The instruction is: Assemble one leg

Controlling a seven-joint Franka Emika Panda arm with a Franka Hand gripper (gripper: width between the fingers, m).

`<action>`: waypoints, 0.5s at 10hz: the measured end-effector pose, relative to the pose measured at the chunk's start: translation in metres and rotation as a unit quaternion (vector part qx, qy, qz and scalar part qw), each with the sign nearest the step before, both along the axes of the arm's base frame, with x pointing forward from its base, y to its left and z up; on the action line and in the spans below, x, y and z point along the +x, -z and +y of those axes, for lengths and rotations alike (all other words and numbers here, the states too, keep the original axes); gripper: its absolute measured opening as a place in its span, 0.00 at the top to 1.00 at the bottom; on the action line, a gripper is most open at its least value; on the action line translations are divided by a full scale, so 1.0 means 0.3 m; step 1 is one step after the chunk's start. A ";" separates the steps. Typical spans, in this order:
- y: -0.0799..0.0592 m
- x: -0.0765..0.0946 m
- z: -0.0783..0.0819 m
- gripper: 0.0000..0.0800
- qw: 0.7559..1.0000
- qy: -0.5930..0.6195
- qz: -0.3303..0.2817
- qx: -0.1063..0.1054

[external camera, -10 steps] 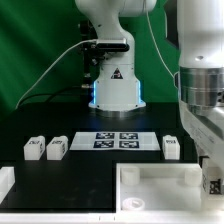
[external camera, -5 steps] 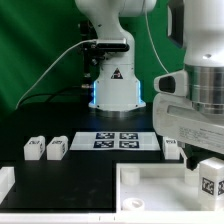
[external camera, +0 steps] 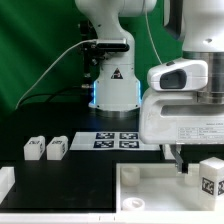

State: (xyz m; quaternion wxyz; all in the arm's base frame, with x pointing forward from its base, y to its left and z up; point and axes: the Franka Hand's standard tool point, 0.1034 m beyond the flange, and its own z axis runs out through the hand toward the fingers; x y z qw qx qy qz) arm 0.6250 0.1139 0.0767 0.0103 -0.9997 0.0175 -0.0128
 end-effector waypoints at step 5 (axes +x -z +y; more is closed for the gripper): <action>0.001 0.000 0.000 0.51 0.991 0.137 0.003 0.005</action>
Offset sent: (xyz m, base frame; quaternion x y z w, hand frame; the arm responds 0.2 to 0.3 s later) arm 0.0000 0.0000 0.0000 0.0000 0.0000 0.1790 0.9838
